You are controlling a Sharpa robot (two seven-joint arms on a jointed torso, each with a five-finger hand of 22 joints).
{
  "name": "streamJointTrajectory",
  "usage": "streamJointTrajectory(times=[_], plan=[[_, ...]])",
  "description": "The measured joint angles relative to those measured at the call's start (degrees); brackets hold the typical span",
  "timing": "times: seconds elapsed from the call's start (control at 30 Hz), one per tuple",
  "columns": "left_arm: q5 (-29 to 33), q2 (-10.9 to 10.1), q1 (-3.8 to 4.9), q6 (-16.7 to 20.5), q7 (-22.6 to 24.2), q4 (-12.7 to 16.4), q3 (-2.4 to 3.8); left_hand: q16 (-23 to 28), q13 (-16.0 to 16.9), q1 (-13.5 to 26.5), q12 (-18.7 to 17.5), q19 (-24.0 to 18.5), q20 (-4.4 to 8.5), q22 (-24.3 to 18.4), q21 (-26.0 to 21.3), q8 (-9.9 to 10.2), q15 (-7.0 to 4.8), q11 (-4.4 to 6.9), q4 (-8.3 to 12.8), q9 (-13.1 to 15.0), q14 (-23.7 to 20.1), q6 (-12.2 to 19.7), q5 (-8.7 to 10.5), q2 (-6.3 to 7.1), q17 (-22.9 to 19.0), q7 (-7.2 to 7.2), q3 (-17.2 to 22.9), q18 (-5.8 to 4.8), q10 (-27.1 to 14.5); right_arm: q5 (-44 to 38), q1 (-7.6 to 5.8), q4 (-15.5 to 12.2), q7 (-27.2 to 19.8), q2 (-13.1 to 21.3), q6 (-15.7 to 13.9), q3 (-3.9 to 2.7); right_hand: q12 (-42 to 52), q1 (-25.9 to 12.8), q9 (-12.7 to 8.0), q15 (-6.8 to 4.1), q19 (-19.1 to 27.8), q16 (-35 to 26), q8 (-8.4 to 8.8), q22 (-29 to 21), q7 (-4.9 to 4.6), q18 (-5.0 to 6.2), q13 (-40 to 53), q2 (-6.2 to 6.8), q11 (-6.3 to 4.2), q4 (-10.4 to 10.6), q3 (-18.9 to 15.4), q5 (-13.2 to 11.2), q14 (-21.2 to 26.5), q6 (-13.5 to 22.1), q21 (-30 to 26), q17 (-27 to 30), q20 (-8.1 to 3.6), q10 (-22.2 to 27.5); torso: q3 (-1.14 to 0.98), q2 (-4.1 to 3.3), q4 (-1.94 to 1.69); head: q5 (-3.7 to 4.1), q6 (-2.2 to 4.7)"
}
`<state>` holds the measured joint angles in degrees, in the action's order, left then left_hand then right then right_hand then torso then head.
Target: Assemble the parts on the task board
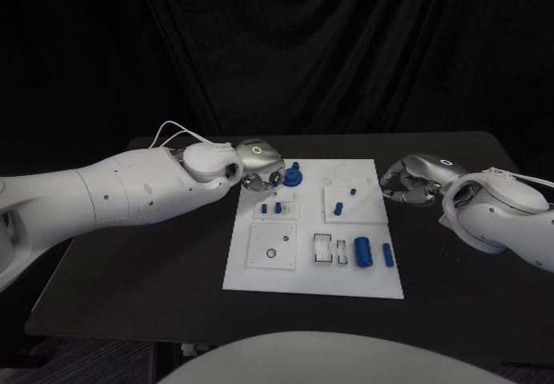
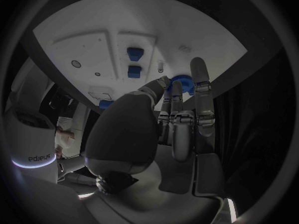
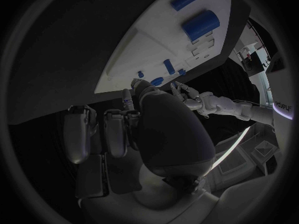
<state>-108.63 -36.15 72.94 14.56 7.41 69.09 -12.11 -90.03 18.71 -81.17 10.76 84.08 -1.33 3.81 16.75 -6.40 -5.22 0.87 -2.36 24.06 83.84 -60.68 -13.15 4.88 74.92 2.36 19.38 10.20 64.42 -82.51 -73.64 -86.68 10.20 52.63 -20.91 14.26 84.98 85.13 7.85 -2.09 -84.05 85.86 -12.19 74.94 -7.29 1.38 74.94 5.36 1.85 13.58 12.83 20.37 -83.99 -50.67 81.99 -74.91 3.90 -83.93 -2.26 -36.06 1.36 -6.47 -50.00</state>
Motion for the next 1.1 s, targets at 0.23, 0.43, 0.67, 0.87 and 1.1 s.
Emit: streamJointTrajectory(times=[0.23,0.43,0.67,0.87,1.1], plan=[[0.00,0.46,-0.49,-0.57,-0.35,-0.29,-0.03,0.00,-0.15,0.00,-0.22,0.00,0.00,0.00,0.00,0.21,0.00,0.00,0.00,0.12,0.00,0.01,0.24,0.00,0.00,0.00,0.00,0.00,0.00,0.00,0.07,-0.06,0.00,0.18,0.07,0.00,0.00,0.00,0.00,0.00,0.00,0.00,0.00,0.00,0.00,0.00,0.00,0.00,0.00,0.00,0.00,0.00,0.00,0.00,0.00,0.00,0.00,0.00,-0.01,-0.03,-0.04,0.13,0.00],[-0.01,1.02,-0.80,-1.00,-0.39,-0.52,-0.02,0.00,-0.22,0.00,-0.22,0.00,0.00,0.00,0.00,0.33,0.00,-0.19,0.00,0.12,0.00,0.01,0.28,0.00,0.00,0.00,0.00,0.00,0.19,0.00,0.09,-0.12,0.00,0.27,0.11,0.00,0.00,0.00,0.00,0.00,0.00,0.00,0.00,-0.01,0.00,-0.01,-0.01,0.00,0.00,0.00,0.00,0.00,0.00,0.00,0.00,0.00,0.00,0.00,-0.04,-0.06,-0.02,0.03,0.00],[-0.01,1.13,-1.03,-1.37,-0.40,-0.61,-0.01,0.00,-0.36,0.00,-0.62,0.00,0.00,-0.05,0.00,0.42,0.00,-0.19,0.00,0.12,0.00,0.20,0.28,0.00,0.00,0.18,0.00,0.00,0.19,0.00,0.11,-0.13,0.01,0.27,0.15,0.00,0.00,0.00,-0.01,0.00,0.00,0.00,0.00,-0.01,0.00,0.00,-0.01,0.00,0.00,0.00,0.00,0.00,0.00,0.00,0.00,0.00,0.00,0.00,-0.08,-0.08,0.15,-0.14,0.00],[-0.01,1.13,-1.05,-1.72,-0.40,-0.69,-0.01,0.00,-0.54,0.23,-0.85,0.00,0.00,-0.05,0.00,0.43,0.00,-0.20,0.00,0.12,0.00,0.20,0.28,0.24,0.00,0.18,0.00,0.00,0.20,0.00,0.11,-0.08,0.01,0.17,0.18,0.00,0.00,0.00,-0.06,0.00,0.00,0.00,0.00,-0.01,0.00,0.00,-0.02,0.00,0.00,0.00,0.00,0.00,0.00,0.00,0.00,0.00,0.00,0.00,-0.12,-0.05,0.23,-0.28,0.00],[-0.01,1.06,-1.08,-2.22,-0.46,-0.62,-0.02,0.00,-0.70,0.23,-1.08,0.00,0.00,-0.11,-0.23,0.44,0.00,-0.20,0.00,0.11,0.00,0.21,0.28,0.24,0.00,0.18,0.00,0.00,0.20,0.00,0.14,-0.02,0.01,0.06,0.22,0.00,0.00,0.00,-0.06,0.00,0.00,0.00,0.00,-0.02,0.00,0.00,-0.02,0.00,0.00,0.00,0.00,0.00,0.00,0.00,0.00,0.00,0.00,0.00,-0.13,0.02,0.24,-0.29,0.00]])
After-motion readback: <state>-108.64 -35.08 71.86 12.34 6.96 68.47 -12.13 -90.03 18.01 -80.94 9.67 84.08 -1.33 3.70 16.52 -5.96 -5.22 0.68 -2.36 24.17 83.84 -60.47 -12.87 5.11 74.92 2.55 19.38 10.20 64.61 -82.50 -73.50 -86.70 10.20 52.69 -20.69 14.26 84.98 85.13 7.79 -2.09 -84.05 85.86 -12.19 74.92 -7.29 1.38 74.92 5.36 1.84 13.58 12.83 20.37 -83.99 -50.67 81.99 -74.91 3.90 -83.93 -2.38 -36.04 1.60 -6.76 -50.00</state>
